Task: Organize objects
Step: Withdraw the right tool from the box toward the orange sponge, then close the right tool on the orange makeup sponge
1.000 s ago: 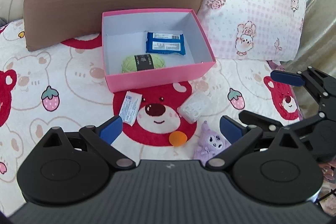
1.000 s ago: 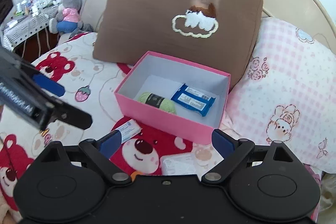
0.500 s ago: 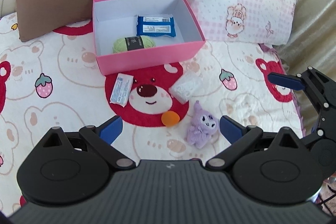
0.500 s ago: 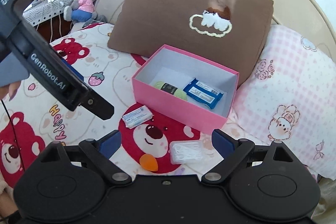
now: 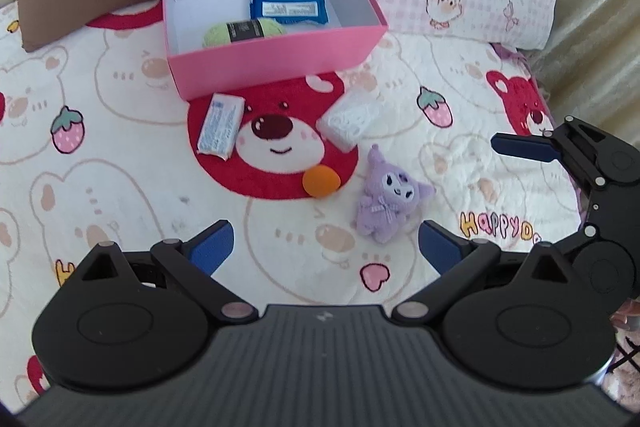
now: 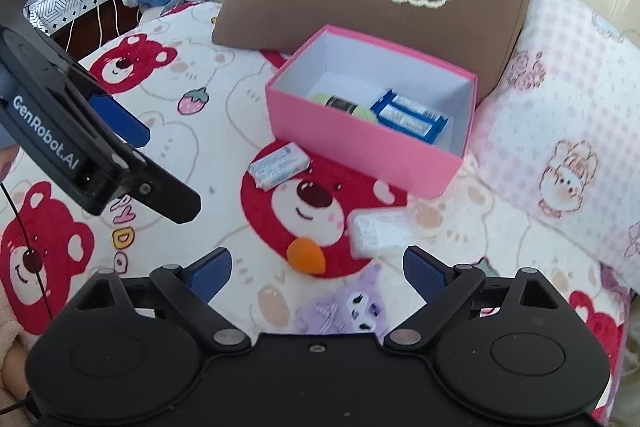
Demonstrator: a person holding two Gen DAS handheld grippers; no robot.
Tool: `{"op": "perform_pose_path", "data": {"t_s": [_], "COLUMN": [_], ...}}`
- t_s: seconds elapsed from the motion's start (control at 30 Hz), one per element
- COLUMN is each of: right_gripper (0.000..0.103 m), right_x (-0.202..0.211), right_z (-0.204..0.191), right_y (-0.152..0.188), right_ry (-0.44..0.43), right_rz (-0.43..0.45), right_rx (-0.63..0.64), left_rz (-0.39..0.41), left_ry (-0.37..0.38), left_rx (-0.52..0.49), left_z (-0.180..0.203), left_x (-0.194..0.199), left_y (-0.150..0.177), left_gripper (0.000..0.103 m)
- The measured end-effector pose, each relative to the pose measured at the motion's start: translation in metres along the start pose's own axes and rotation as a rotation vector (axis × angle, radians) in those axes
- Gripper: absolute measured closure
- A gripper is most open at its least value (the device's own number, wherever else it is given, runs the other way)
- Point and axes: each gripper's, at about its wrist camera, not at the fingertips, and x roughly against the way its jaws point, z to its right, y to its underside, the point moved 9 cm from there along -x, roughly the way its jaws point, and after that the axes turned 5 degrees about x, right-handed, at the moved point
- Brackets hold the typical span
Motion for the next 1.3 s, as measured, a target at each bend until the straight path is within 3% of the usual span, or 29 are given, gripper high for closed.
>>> {"op": "perform_pose_path", "data": {"t_s": [0.4, 0.6, 0.83, 0.97, 1.1, 1.3], "right_gripper": [0.008, 0.008, 0.008, 0.008, 0.008, 0.014], "right_x": [-0.032, -0.05, -0.095, -0.11, -0.111, -0.131], "right_z": [-0.014, -0.018, -0.028, -0.028, -0.028, -0.027], "right_y": [0.03, 0.037, 0.046, 0.053, 0.054, 0.054], "right_ry": [-0.033, -0.066, -0.07, -0.066, -0.041, -0.099], "right_rz": [0.134, 0.262, 0.177, 0.092, 0.125, 0.127], "right_rx": [0.047, 0.011, -0.022, -0.107, -0.141, -0.307], "left_rz": [-0.045, 0.008, 0.08, 0.115, 0.149, 0.154], "left_ry": [0.03, 0.078, 0.111, 0.129, 0.177, 0.257], "left_rx": [-0.043, -0.069, -0.11, -0.133, -0.146, -0.157], "left_z": [0.002, -0.006, -0.02, -0.025, -0.024, -0.003], "left_x": [-0.037, -0.05, -0.061, -0.072, -0.083, -0.108], "left_y": [0.015, 0.019, 0.021, 0.022, 0.023, 0.011], "left_gripper": [0.003, 0.005, 0.005, 0.005, 0.005, 0.006]}}
